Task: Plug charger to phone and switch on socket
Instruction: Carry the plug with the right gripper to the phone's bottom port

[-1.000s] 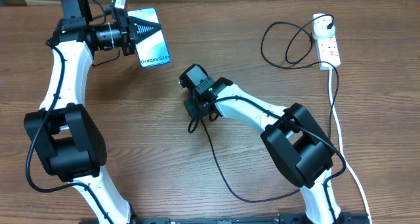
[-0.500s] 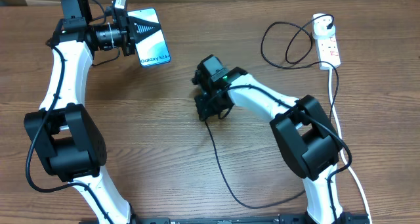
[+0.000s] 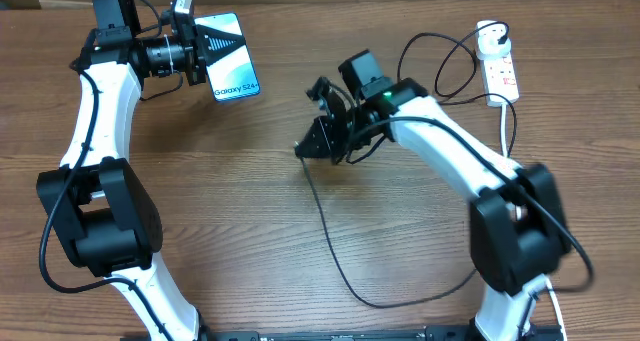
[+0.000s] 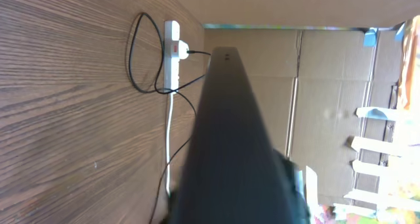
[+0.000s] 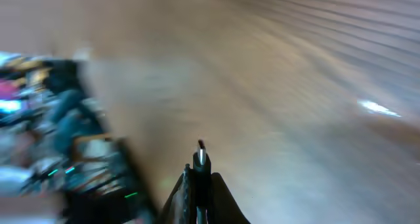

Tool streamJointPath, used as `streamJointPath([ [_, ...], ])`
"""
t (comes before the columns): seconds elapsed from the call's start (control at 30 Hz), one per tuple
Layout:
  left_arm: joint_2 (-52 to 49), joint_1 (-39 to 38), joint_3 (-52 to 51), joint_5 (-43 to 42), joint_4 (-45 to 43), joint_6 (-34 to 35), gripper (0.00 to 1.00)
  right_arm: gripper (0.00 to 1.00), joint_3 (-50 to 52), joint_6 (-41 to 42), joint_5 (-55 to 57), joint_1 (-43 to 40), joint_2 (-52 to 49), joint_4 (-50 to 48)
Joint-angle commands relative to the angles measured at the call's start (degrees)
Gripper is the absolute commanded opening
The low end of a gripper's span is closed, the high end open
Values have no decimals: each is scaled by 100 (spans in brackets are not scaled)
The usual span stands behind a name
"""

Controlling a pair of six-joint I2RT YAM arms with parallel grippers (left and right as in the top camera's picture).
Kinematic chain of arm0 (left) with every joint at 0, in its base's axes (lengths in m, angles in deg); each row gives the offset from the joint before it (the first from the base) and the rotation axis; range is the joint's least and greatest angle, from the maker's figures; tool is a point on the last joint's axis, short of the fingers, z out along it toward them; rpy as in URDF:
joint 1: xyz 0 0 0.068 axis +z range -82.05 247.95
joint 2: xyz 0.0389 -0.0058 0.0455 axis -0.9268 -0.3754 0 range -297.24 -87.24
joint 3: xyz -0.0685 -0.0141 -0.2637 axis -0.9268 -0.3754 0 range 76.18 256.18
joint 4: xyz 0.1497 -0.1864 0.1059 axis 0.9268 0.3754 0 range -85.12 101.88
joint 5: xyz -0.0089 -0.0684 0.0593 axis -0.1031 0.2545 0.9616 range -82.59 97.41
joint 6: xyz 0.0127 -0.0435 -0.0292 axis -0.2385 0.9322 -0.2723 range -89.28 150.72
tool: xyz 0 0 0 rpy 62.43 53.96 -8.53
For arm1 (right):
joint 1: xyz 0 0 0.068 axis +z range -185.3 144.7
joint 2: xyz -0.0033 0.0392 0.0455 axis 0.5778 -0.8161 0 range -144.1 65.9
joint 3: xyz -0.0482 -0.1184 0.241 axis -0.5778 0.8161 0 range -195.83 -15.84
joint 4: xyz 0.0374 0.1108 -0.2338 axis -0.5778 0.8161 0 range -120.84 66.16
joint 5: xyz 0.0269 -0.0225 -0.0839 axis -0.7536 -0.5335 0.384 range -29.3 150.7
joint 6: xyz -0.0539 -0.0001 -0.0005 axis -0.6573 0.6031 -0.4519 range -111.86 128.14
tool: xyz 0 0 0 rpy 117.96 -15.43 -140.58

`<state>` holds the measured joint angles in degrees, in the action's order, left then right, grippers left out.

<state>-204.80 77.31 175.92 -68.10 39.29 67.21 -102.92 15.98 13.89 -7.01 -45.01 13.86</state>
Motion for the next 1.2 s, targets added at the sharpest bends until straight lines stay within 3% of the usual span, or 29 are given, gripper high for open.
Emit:
streamJointPath([
  [0.0, 164, -46, 85, -483, -39, -79, 4, 4, -17, -59, -1196, 28, 448, -28],
  [0.27, 164, -219, 85, -754, -39, -297, 4, 4, -17, -9, -2041, 90, 608, -90],
  [0.47, 164, -452, 85, -750, -44, -424, 4, 4, -17, 636, -2151, 94, 608, -643],
  [0.97, 164, -527, 85, -640, -129, -411, 4, 4, -15, 1993, -1628, 92, 601, -1674],
  [1.17, 164, -527, 85, -592, -520, -28, 4, 4, 15, 2651, -1547, 87, 483, -2343],
])
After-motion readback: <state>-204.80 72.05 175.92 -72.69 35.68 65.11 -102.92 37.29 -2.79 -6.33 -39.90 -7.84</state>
